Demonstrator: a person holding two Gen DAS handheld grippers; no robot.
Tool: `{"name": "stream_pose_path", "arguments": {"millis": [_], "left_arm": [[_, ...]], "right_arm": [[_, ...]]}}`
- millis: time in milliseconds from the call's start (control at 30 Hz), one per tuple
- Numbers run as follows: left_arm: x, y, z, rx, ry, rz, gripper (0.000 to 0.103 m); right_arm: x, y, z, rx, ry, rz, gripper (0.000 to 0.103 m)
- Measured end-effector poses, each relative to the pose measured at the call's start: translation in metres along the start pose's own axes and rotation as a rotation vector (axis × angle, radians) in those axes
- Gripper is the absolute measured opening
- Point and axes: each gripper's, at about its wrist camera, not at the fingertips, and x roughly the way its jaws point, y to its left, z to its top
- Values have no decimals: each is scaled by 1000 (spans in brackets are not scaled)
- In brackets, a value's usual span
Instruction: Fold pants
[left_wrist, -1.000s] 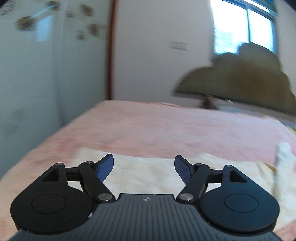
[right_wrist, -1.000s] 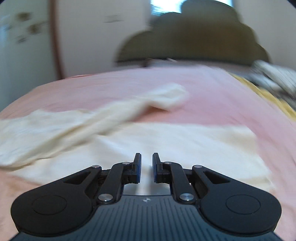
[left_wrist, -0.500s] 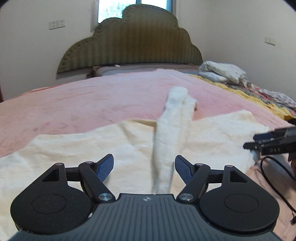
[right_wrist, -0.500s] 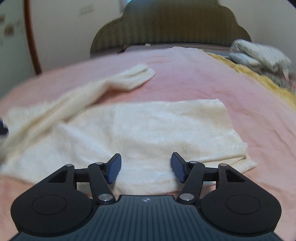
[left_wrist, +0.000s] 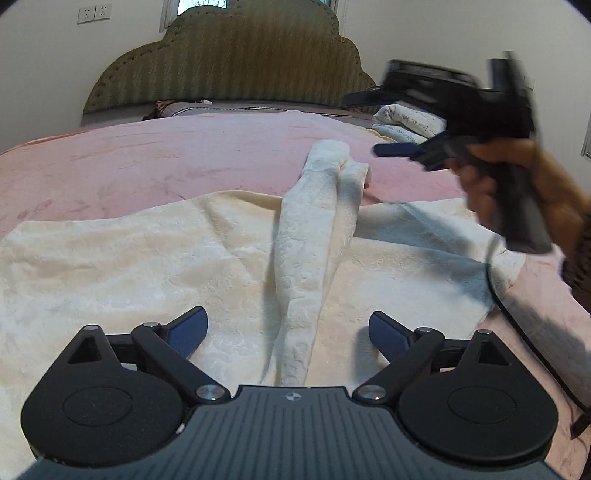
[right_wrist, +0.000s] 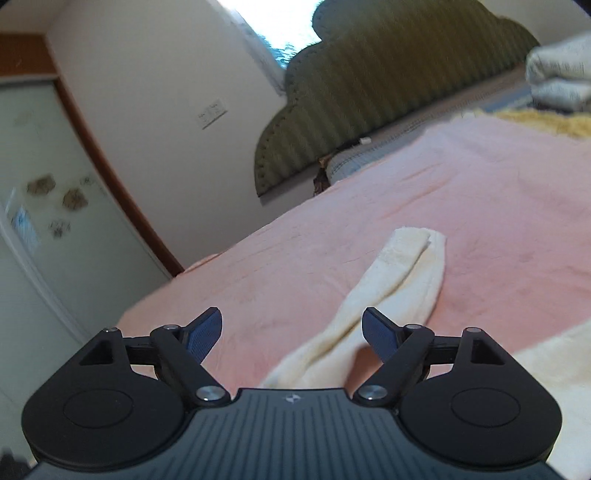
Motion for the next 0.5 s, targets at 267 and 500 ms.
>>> {"name": "stream_pose_path", "arguments": {"millis": [267, 500], "left_arm": [[3, -5, 2, 38, 12, 11, 103], [6, -15, 2, 88, 24, 52, 103]], "right_arm": [[68, -67, -3, 378, 72, -28, 85], [83, -64, -12, 379, -97, -32, 103]]}}
